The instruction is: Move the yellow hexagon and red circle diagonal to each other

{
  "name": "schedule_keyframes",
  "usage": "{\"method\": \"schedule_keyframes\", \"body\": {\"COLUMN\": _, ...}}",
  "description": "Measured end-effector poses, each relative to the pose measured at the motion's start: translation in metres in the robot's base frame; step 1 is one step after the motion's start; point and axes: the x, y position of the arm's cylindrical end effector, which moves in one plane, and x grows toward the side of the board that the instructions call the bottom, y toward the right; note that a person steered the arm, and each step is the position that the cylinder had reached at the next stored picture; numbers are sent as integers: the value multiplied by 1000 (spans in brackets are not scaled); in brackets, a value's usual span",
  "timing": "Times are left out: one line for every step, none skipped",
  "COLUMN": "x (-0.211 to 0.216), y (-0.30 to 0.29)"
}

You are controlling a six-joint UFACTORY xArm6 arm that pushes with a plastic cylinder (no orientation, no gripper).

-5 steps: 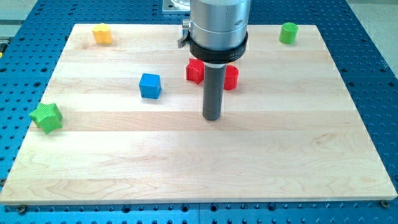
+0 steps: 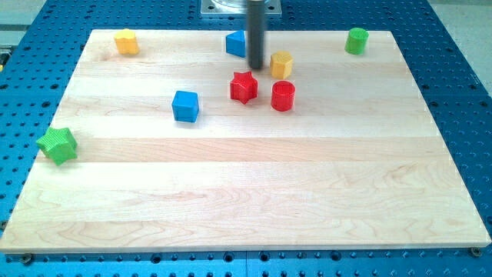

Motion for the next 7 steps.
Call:
{"method": "schedule_keyframes", "body": {"x": 48, "y": 45}}
{"method": "schedule_keyframes", "body": {"x": 48, "y": 60}}
{"method": "schedule_keyframes", "body": {"x": -2, "y": 32}}
{"method": "schedule_keyframes", "body": {"x": 21, "y": 115}}
{"method": "schedule_keyframes", "body": {"x": 88, "y": 144}}
{"method": "schedule_keyframes", "body": {"x": 89, "y": 162}}
{"method": "schedule_keyframes", "body": {"x": 52, "y": 125}}
